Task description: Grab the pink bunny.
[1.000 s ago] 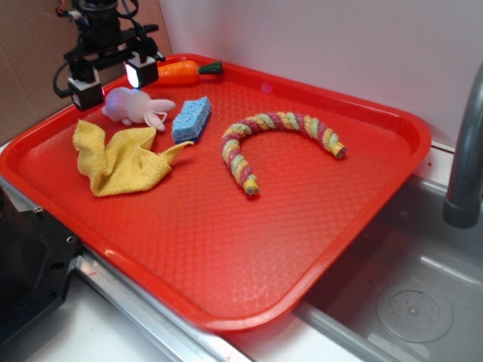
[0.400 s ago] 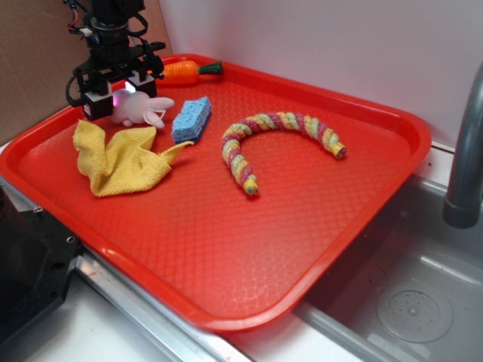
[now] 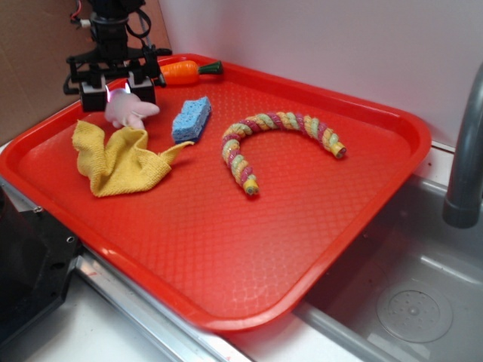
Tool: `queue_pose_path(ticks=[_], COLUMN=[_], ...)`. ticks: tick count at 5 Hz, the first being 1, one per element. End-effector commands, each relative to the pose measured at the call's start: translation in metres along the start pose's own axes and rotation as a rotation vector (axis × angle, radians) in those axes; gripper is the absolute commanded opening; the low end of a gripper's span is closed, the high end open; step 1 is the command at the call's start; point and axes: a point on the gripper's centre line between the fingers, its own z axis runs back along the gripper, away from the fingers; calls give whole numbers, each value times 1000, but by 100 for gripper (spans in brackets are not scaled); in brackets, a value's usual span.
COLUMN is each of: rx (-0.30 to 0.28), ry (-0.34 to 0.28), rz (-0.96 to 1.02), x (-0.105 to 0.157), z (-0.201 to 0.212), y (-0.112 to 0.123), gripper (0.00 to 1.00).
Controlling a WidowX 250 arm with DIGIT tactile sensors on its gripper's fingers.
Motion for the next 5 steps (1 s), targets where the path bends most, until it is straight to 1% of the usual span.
queue_pose_path(ticks=[1,2,3,4,5], rx=[-91,-220,-308,-343,-286], ry=[-145,-97,-82,-32,-61], rz=[-474,-728,-978,-1139,-1182], x=[-22,-62,-87,-98,-106], z=[79,114,141,151,153], y=[2,1,11,18,16], gripper=[0,0,0,0,0])
